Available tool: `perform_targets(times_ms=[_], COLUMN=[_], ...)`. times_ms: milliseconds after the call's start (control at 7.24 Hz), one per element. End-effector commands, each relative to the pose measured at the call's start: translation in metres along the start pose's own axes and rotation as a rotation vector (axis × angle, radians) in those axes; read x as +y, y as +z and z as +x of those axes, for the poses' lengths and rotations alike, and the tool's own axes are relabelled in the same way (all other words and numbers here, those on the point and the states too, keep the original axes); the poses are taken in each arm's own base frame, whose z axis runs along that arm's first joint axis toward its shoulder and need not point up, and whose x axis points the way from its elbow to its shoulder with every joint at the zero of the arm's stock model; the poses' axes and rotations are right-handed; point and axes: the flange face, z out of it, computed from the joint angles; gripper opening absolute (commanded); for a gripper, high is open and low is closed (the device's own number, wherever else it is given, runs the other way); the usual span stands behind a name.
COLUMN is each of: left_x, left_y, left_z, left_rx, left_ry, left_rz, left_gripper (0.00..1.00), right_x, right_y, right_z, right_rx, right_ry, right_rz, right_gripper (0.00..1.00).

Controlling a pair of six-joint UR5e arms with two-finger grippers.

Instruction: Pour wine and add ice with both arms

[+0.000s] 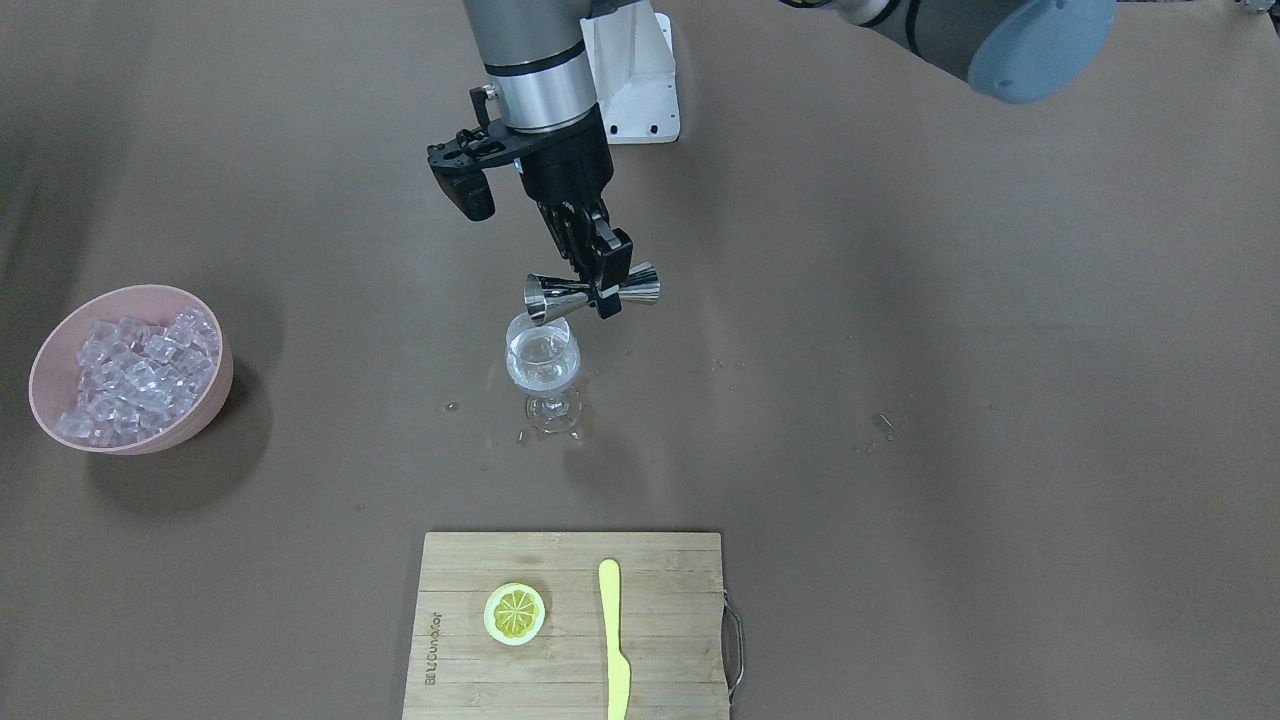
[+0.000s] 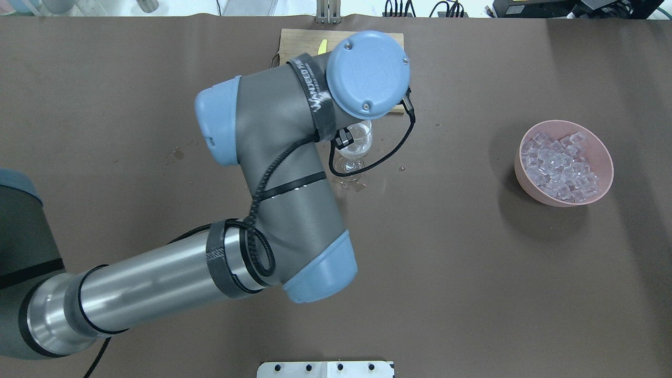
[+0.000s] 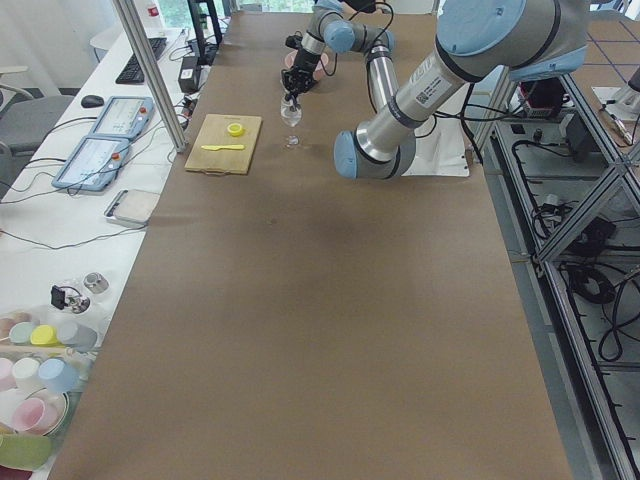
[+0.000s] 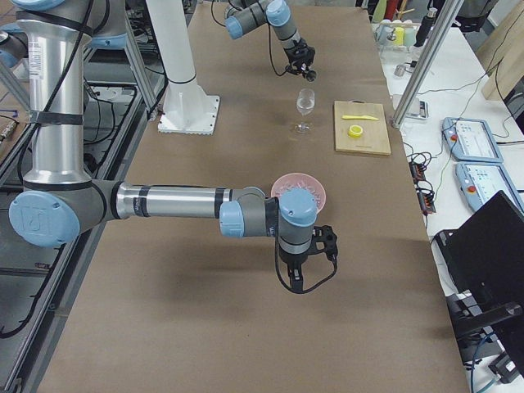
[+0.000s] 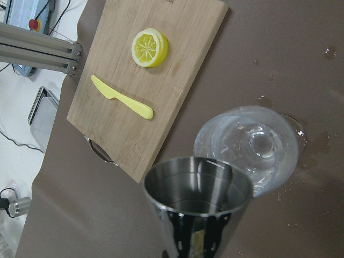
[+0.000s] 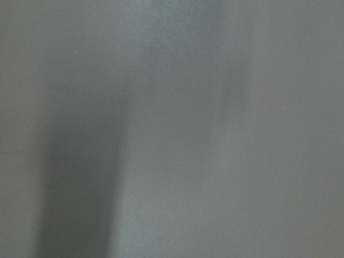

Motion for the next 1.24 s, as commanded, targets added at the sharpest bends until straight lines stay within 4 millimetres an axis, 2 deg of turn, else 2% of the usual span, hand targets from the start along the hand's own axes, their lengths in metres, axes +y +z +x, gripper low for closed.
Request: perform_targets(times_ms=[0, 276, 414, 552, 690, 1104], left_x=[0.039, 0.086, 0.111, 0.126, 0.152, 0.252], left_y=[0.018, 0.045, 0.058, 0.065, 0.074, 0.119], left_z=[-0.036, -0.07, -0.08, -0.084, -0.085, -0.093], left_rx=[0.05, 0.05, 0.084, 0.142, 0.165, 0.224], left_ry=[-0.056, -0.129, -0.217, -0.273, -0.314, -0.442], left_rz=[0.114, 0.226, 0.287, 0.333, 0.393, 0.552], left_gripper=[0.0, 0.0, 0.0, 0.0, 0.0, 0.0], right_x=[-0.001, 0.0, 0.0, 0.001, 0.0, 0.001], right_y=[0.0, 0.0, 0.0, 0.0, 0.0, 0.0], right_z=[-0.001, 0.0, 0.0, 0.0, 0.0, -0.001], right_rx=[0.0, 0.0, 0.0, 0.0, 0.0, -0.005], right_ry=[-0.002, 0.0, 0.0, 0.001, 0.0, 0.0], right_rz=[0.0, 0.0, 0.0, -0.001, 0.0, 0.0], right_gripper=[1.0, 1.0, 1.0, 1.0, 1.0, 1.0])
